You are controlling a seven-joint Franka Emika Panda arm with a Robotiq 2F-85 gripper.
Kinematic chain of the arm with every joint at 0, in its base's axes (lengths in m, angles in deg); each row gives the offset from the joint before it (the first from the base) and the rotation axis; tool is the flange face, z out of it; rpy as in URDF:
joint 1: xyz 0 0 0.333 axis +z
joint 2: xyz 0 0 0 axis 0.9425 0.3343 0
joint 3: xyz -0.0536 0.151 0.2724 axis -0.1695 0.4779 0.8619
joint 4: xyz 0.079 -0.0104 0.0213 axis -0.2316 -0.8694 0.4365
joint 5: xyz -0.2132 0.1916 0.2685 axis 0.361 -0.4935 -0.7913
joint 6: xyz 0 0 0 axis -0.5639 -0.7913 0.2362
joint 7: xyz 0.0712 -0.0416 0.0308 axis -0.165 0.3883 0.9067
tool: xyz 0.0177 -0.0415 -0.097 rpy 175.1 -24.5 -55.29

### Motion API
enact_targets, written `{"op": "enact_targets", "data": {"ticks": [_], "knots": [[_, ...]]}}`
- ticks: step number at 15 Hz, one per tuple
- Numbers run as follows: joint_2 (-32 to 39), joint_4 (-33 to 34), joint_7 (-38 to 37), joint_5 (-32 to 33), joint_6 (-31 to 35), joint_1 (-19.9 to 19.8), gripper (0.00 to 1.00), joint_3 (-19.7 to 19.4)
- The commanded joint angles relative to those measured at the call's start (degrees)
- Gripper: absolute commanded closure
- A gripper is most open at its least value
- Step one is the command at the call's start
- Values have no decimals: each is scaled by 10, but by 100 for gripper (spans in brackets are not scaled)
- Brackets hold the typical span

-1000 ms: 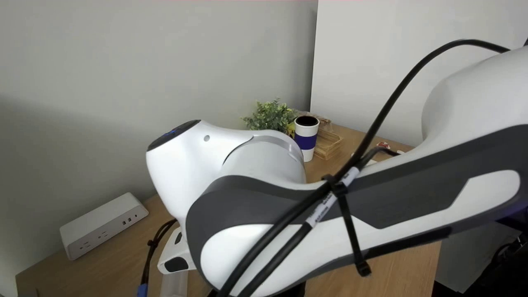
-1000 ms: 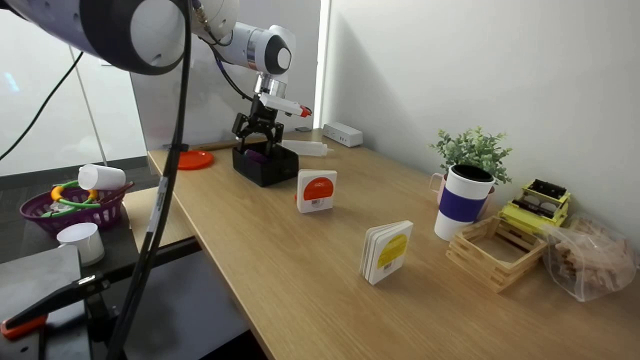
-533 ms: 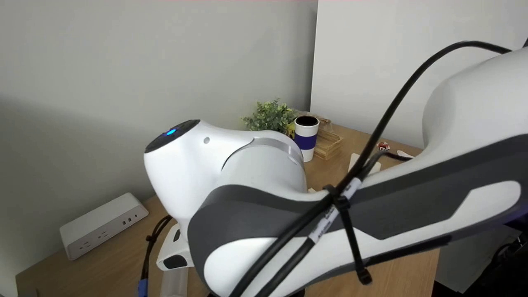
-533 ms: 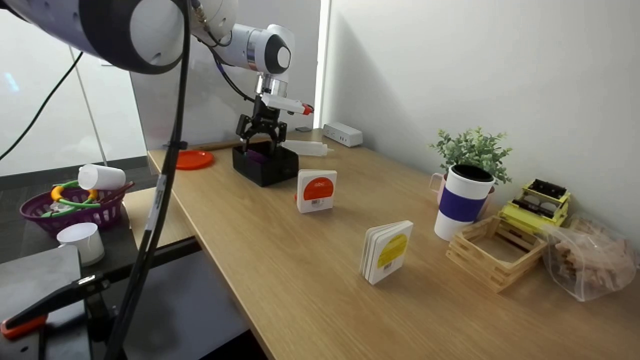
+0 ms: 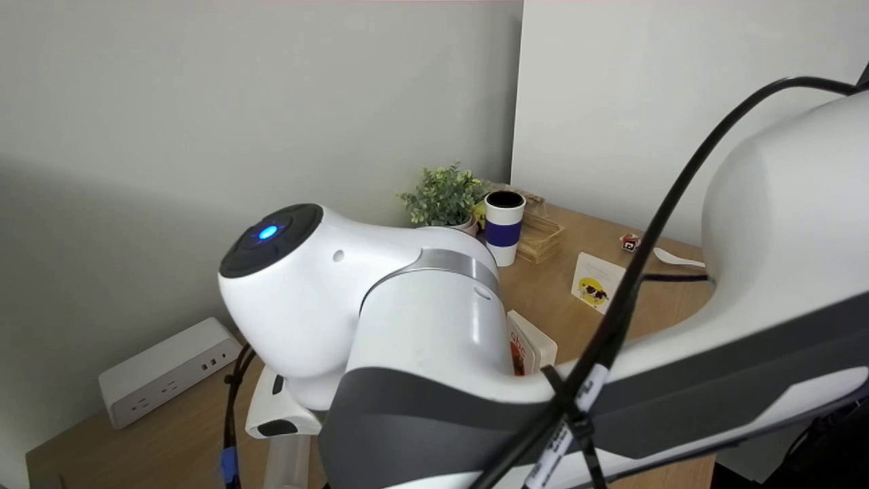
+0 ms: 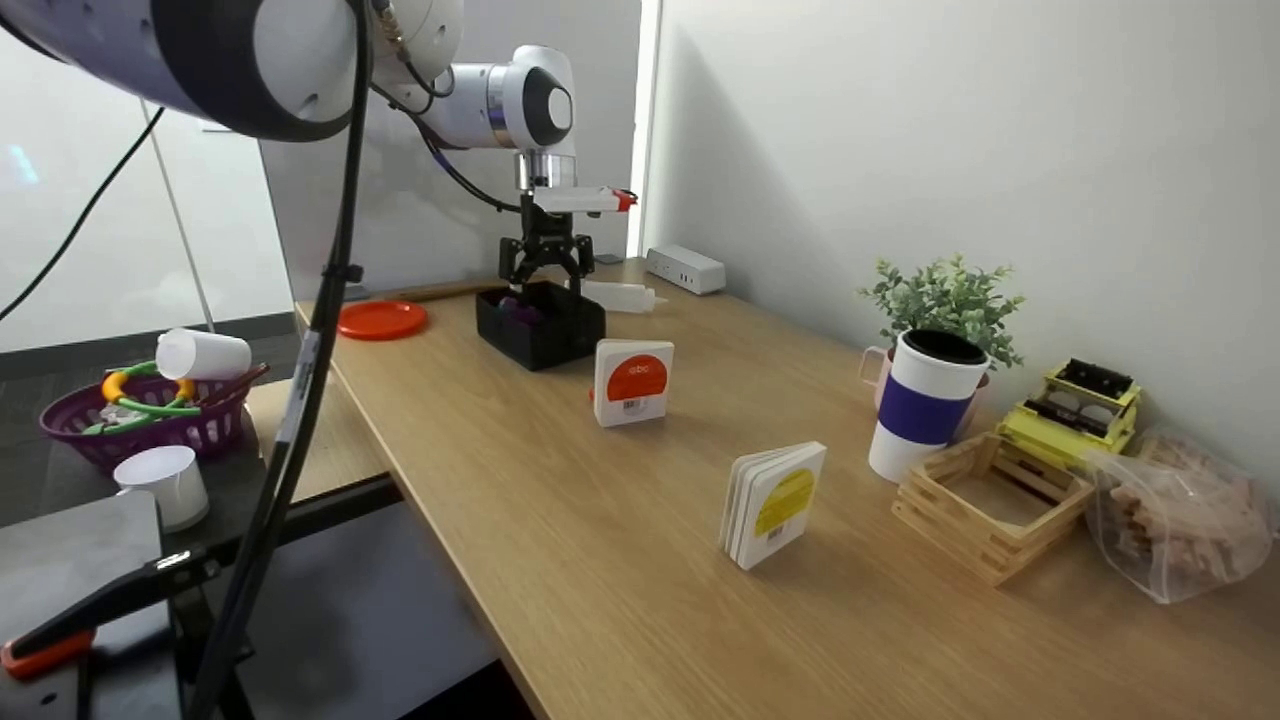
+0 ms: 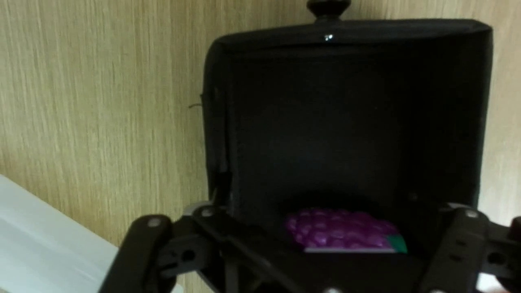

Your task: Remove the things from the black box and put them on the table

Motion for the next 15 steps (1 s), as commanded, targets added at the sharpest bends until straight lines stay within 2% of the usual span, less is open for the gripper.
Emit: {"op": "enact_targets", "data": {"ticks": [1, 7, 15], "knots": [[1, -1, -1, 4, 14, 2, 0, -2], [-1, -2, 3, -9, 23, -5, 0, 9], [-1, -9, 33, -41, 84, -29, 0, 43]]}}
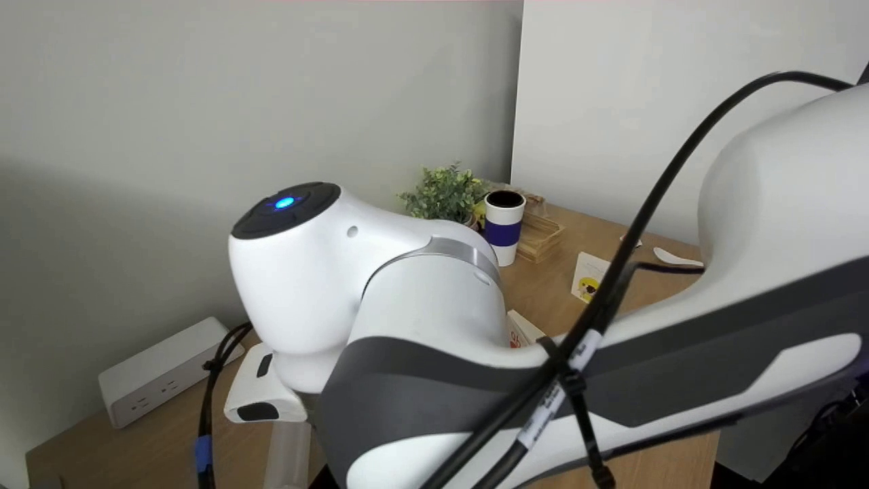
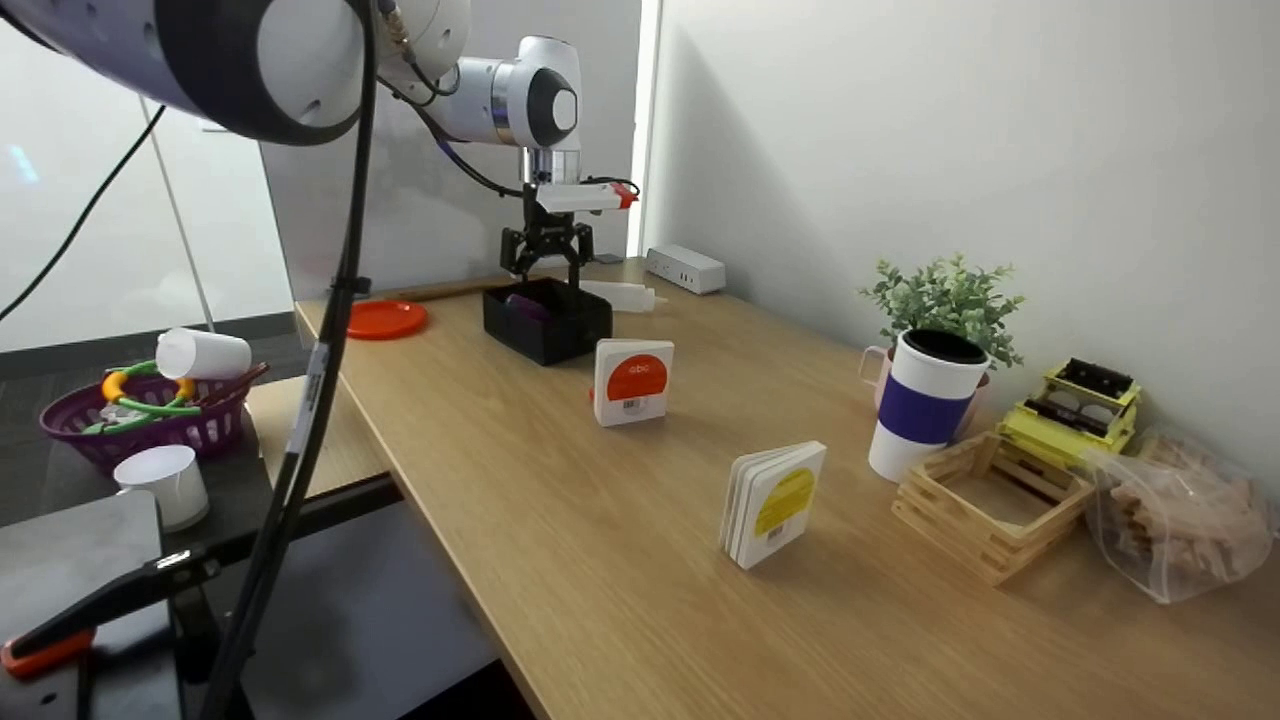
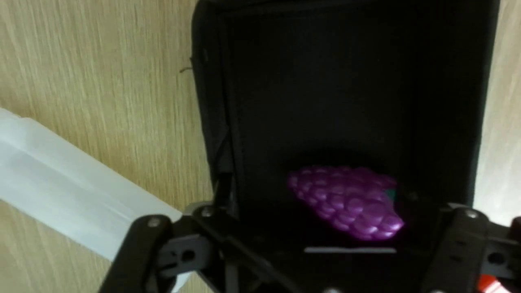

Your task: Remove the things from the black box and put them on the table

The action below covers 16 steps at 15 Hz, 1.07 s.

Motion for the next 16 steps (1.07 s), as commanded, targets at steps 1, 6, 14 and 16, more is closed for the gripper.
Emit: {"op": "enact_targets", "data": {"ticks": [1, 6, 14, 16], "knots": [[-1, -10, 25, -20, 27, -19, 0, 22], [1, -13, 32, -36, 38, -30, 0, 34], [8, -13, 43, -55, 28, -40, 0, 47], [9, -13, 45, -59, 27, -42, 0, 50]]}}
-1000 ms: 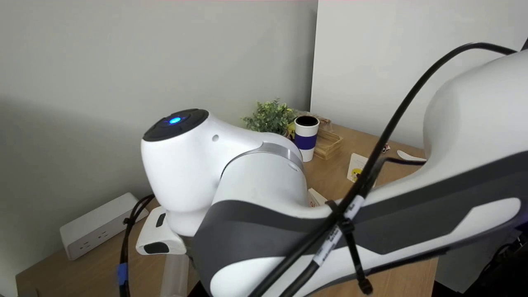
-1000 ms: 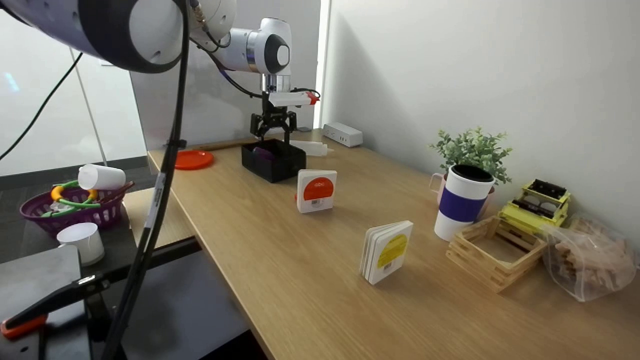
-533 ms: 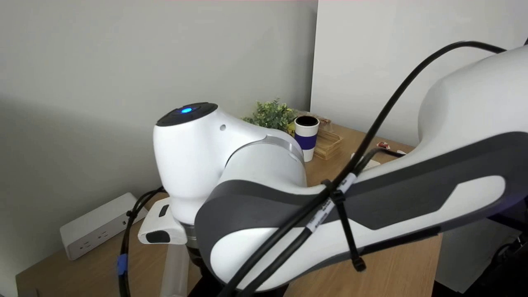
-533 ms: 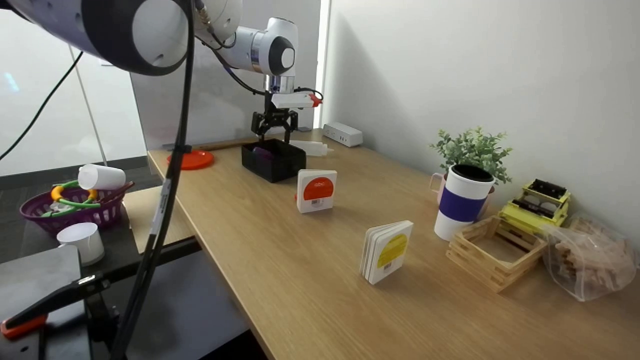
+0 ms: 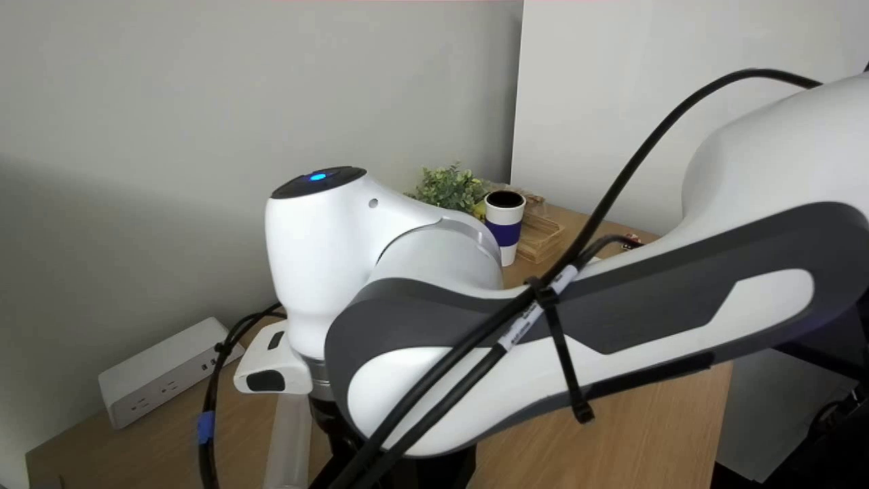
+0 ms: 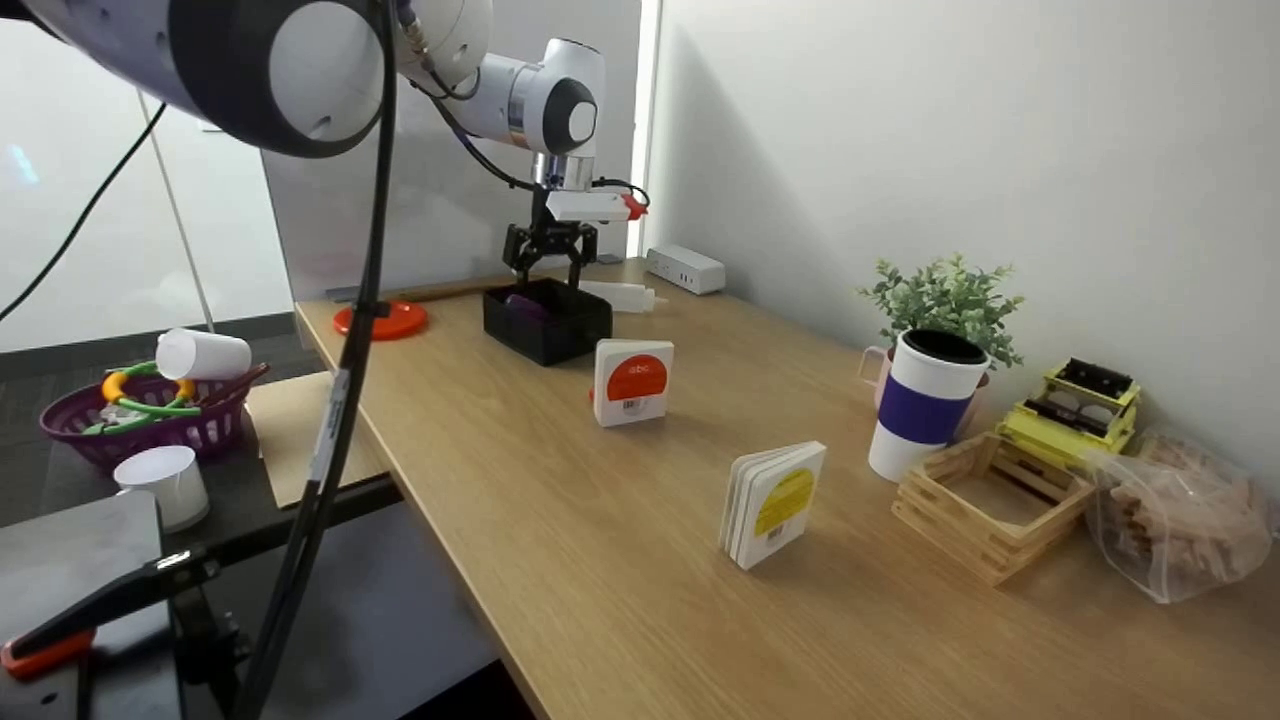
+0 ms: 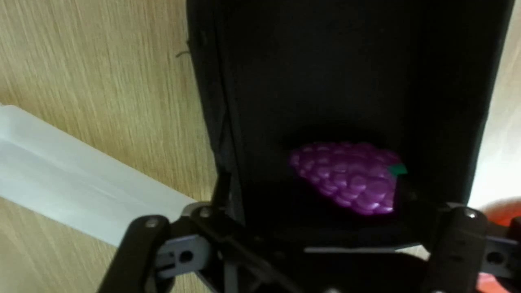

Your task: Remove the things from the black box and put them on the table

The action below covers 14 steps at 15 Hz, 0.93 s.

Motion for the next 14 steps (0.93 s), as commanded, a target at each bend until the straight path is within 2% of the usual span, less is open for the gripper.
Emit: {"op": "enact_targets", "data": {"ticks": [1, 8, 14], "knots": [[4, -10, 22, -14, 8, -11, 0, 15], [-11, -14, -3, 1, 13, -1, 0, -1], [-13, -15, -3, 1, 8, 1, 0, 1]]}}
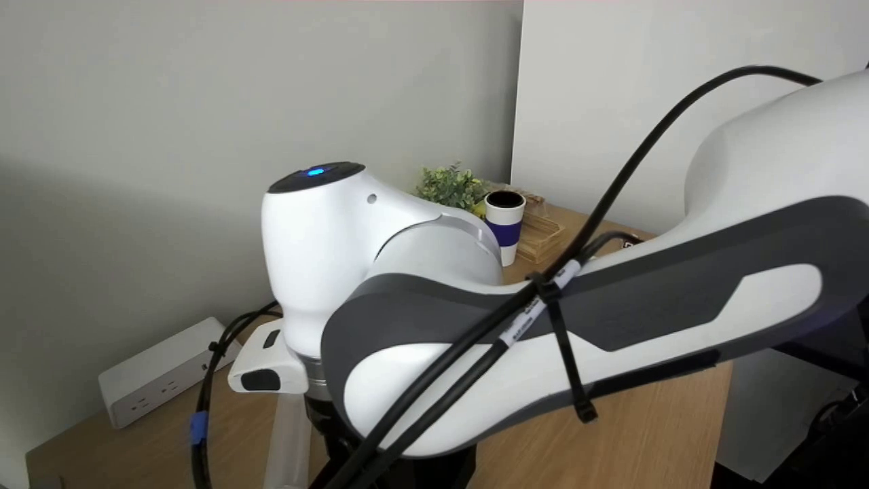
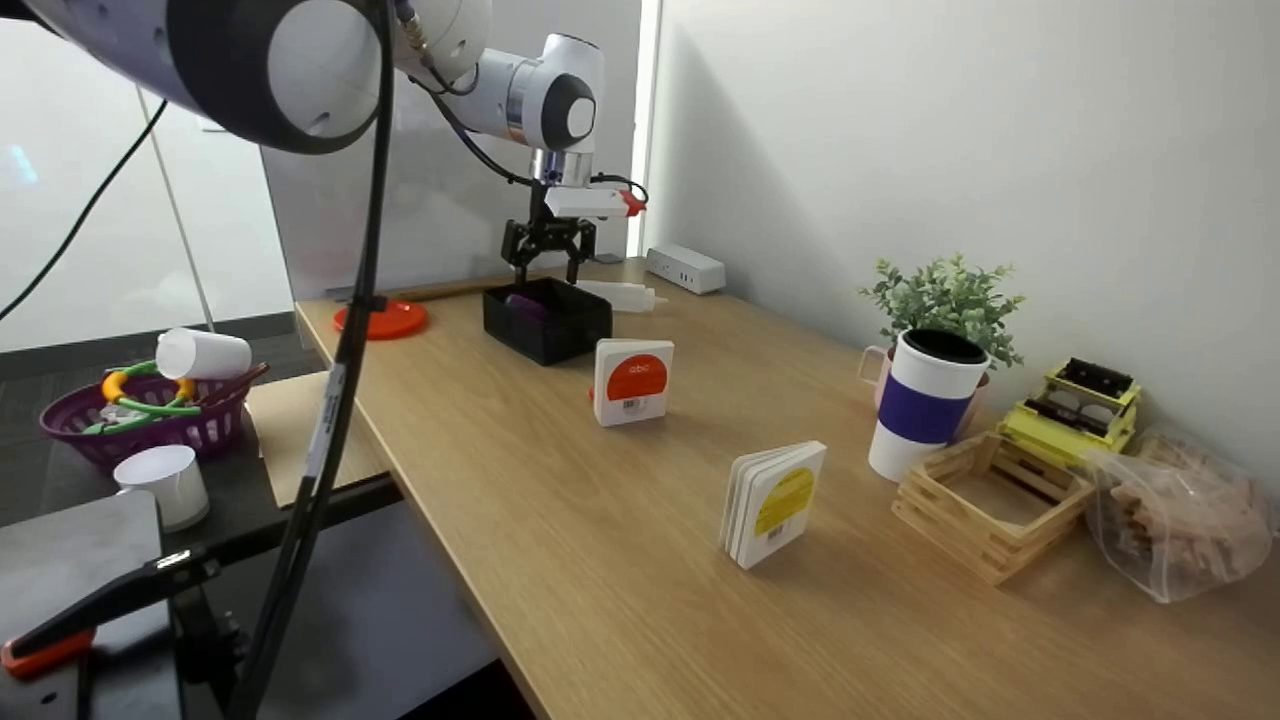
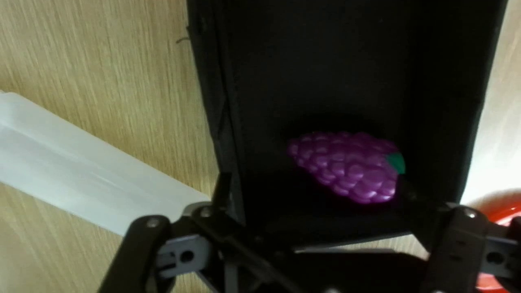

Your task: Remove the things from the black box and put them on the table

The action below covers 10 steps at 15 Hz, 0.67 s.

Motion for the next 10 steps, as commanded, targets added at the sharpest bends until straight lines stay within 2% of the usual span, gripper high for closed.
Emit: {"op": "enact_targets", "data": {"ticks": [1, 10], "knots": [[-9, -15, -1, 1, 6, -1, 0, 1], [-5, -25, 3, -17, 1, -6, 0, 11]]}}
